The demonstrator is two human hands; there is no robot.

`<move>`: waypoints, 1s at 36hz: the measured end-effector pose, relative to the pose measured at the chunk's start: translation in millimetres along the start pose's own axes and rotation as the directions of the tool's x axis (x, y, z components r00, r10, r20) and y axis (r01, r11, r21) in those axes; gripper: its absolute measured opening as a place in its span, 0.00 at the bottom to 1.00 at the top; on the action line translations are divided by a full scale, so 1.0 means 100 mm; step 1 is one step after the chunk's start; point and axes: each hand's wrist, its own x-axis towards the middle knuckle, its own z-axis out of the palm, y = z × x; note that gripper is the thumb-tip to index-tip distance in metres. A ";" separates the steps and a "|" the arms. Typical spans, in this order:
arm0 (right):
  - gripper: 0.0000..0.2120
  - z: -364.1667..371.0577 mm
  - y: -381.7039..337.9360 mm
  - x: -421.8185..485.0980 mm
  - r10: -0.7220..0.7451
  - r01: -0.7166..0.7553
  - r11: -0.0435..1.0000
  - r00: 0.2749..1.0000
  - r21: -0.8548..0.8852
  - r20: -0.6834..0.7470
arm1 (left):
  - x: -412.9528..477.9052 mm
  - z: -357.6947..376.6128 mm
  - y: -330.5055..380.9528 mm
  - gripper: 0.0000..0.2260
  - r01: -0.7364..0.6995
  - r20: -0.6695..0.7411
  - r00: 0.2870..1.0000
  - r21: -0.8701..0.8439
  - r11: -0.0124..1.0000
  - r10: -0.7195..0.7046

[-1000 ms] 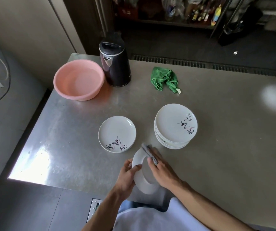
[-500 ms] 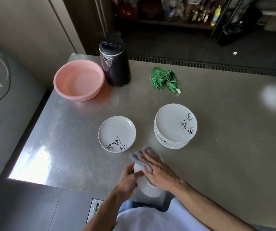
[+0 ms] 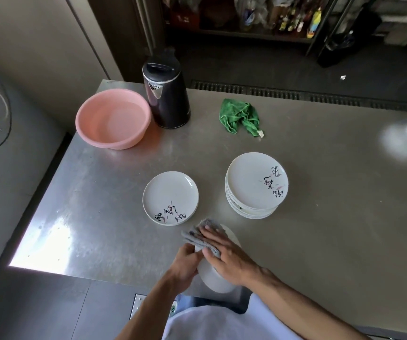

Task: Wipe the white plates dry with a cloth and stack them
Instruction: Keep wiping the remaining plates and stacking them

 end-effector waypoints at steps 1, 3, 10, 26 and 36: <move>0.25 0.00 0.04 0.01 -0.009 0.009 0.998 1.000 -0.055 -0.015 | -0.01 0.00 0.00 0.16 0.005 -0.002 1.000 -0.004 1.000 -0.005; 0.24 0.00 0.16 0.04 0.059 -0.070 0.989 0.995 -0.128 -0.086 | -0.01 -0.01 -0.01 0.15 0.018 -0.015 1.000 -0.014 1.000 -0.018; 0.25 0.10 0.16 -0.02 0.103 -0.117 0.984 0.989 -0.134 -0.103 | -0.04 0.02 -0.02 0.15 0.016 -0.028 0.999 -0.020 1.000 -0.017; 0.30 0.00 0.22 -0.46 -0.058 0.045 0.977 0.997 -0.211 -0.056 | 0.16 -0.02 0.14 0.13 0.004 -0.084 0.996 -0.286 0.958 -0.029; 0.19 -0.21 0.10 -0.25 -0.279 0.126 0.899 0.904 -0.420 -0.324 | 0.24 0.08 0.30 0.20 0.049 -0.059 0.995 -0.397 0.917 -0.079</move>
